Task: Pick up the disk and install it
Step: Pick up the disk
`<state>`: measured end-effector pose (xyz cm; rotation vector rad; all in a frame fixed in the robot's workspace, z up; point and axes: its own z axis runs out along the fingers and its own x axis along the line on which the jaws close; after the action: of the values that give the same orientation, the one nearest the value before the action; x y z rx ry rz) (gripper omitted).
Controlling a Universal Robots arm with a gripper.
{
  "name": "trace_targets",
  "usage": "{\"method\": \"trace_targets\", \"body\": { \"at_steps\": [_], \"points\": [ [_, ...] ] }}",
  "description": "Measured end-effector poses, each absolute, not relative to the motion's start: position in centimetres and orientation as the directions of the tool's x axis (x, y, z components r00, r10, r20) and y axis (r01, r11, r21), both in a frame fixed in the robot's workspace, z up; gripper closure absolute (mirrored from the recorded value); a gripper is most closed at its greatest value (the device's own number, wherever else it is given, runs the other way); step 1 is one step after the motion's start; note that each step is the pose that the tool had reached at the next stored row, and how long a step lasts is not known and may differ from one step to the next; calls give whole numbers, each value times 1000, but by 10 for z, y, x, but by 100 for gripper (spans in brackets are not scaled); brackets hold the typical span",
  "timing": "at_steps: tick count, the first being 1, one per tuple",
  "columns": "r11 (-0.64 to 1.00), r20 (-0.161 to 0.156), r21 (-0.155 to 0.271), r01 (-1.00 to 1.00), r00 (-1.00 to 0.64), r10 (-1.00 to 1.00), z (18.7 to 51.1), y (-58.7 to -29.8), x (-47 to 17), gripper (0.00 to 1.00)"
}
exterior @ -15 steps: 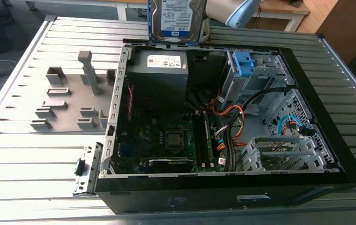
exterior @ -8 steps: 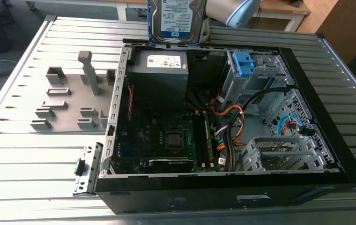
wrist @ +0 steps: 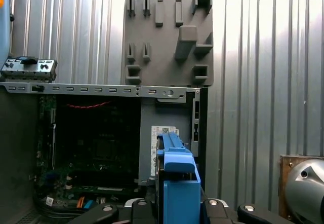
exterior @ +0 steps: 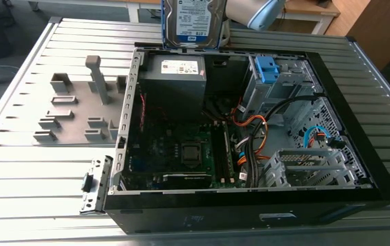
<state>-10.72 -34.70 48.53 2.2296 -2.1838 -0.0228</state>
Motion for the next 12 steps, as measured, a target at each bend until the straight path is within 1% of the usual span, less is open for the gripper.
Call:
{"method": "trace_targets", "body": {
  "at_steps": [12],
  "points": [
    [-21, 4, 25, -999, 21, -1000, 485, -352, -107, 64]
  ]
}}
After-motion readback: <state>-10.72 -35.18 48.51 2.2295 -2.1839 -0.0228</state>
